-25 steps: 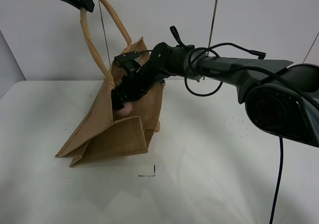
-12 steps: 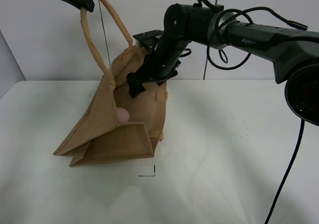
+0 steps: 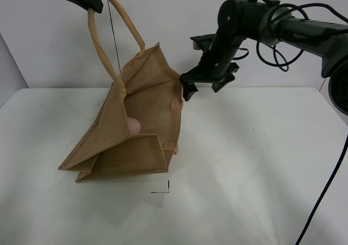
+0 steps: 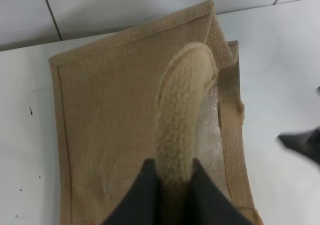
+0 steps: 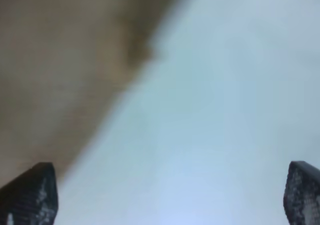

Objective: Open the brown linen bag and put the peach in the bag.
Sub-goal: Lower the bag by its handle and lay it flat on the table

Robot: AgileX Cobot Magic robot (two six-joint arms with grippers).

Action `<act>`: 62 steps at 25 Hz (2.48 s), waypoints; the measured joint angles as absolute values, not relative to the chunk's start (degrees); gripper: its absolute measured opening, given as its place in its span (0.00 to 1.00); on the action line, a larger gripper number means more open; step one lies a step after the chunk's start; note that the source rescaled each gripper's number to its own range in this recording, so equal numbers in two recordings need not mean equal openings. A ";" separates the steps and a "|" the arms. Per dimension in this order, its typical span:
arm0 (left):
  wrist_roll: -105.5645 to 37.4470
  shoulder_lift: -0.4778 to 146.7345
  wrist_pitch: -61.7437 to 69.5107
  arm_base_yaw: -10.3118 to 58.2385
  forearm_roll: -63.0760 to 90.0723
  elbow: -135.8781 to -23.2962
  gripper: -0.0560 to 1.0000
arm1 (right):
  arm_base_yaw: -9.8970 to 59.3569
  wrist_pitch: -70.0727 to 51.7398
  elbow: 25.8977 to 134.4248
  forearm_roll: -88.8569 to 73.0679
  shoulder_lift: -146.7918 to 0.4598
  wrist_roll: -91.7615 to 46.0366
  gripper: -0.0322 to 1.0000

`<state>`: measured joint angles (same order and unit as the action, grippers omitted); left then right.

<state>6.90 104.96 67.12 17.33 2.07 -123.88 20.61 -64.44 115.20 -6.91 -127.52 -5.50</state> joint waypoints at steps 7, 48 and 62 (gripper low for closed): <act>6.81 104.96 67.12 17.33 2.07 -123.88 0.05 | 7.08 -66.36 115.20 -5.39 -127.52 -5.46 1.00; 6.81 104.96 67.12 17.33 2.07 -123.88 0.05 | 1.17 -60.25 32.02 -3.30 -34.87 -4.21 1.00; 6.81 104.96 67.12 17.33 2.07 -123.88 0.05 | 1.17 -59.11 28.62 -3.28 0.00 -4.16 1.00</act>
